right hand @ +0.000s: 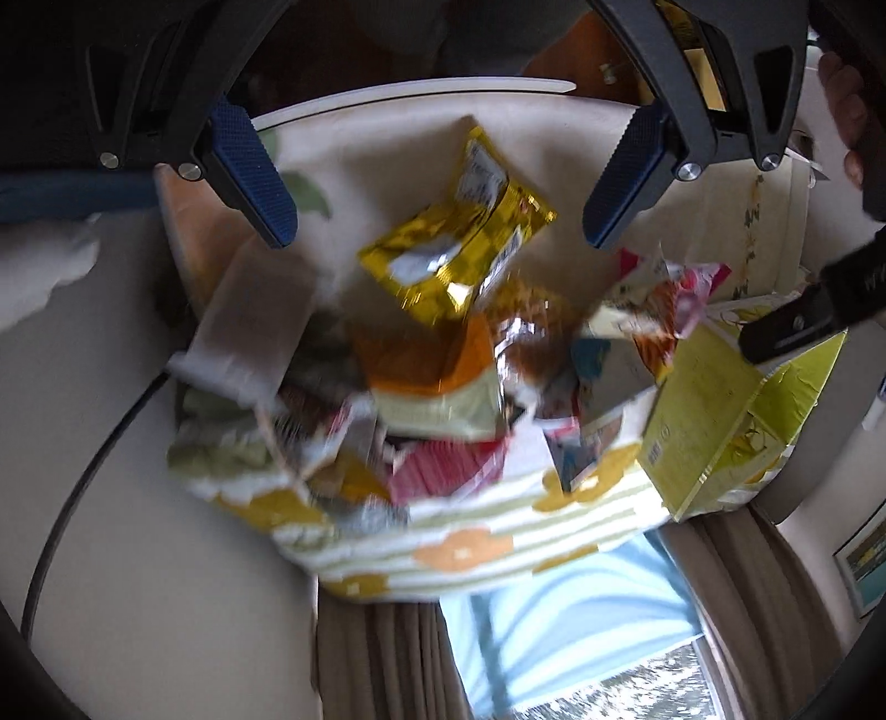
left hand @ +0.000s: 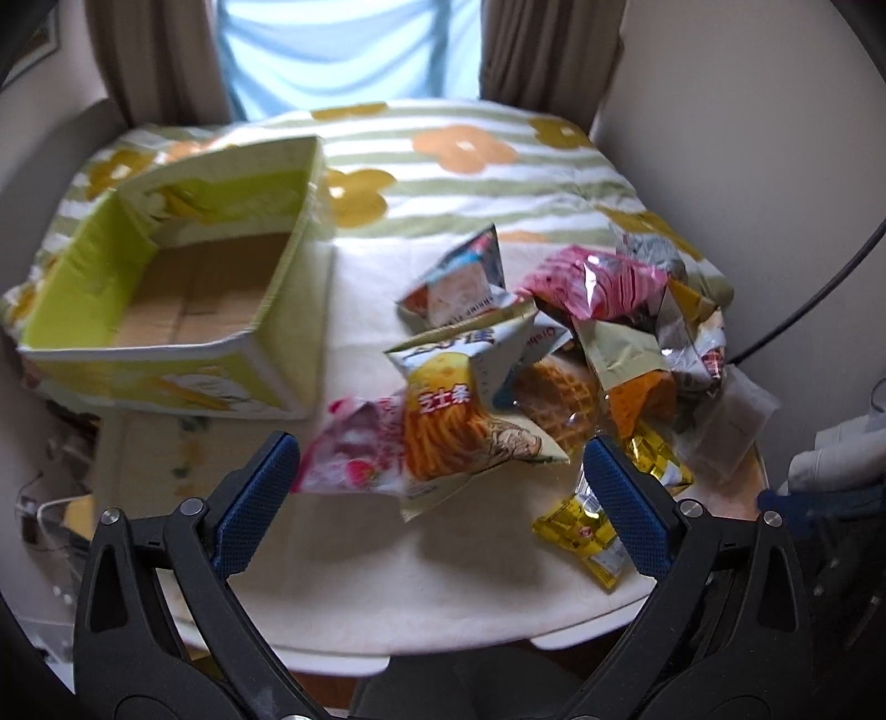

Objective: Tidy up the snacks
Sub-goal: 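Grasp the white Oishi bag with the left tool while the right tool grasps the gold foil bag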

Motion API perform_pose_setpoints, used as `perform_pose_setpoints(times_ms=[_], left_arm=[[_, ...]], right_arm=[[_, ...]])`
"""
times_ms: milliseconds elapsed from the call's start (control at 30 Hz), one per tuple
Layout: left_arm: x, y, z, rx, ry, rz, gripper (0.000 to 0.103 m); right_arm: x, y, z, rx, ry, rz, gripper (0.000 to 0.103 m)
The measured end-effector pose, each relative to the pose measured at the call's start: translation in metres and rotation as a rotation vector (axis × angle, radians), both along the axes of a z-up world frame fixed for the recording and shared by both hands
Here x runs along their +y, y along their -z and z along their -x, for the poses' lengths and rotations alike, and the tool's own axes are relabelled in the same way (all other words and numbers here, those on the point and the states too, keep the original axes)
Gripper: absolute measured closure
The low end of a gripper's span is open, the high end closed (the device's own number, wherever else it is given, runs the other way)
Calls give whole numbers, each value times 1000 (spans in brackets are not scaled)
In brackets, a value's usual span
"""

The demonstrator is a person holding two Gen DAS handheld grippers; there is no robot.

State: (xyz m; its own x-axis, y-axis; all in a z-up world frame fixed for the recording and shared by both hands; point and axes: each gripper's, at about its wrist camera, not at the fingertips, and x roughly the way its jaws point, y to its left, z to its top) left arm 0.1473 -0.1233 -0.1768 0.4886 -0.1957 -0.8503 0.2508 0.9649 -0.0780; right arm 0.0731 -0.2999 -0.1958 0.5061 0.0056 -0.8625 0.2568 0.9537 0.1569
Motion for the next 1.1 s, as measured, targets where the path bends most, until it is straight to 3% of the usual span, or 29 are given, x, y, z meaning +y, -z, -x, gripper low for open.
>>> perform_pose_setpoints(times_ms=[300,533,733,1100], left_arm=[[-20,57,-52,170,98,-12,19],[-20,87,-74,259,161,7,28],[-26,103,-82,319,228,27,52],[-27,95,-77,298,272,16,57]], right_arm=[[2,54,-25,118,121,-127,0],[-3,70,-41,182,202,-148,1],[-1,84,-48,245,237,-181,24],[-1,90,-44,244,275,-217,40]])
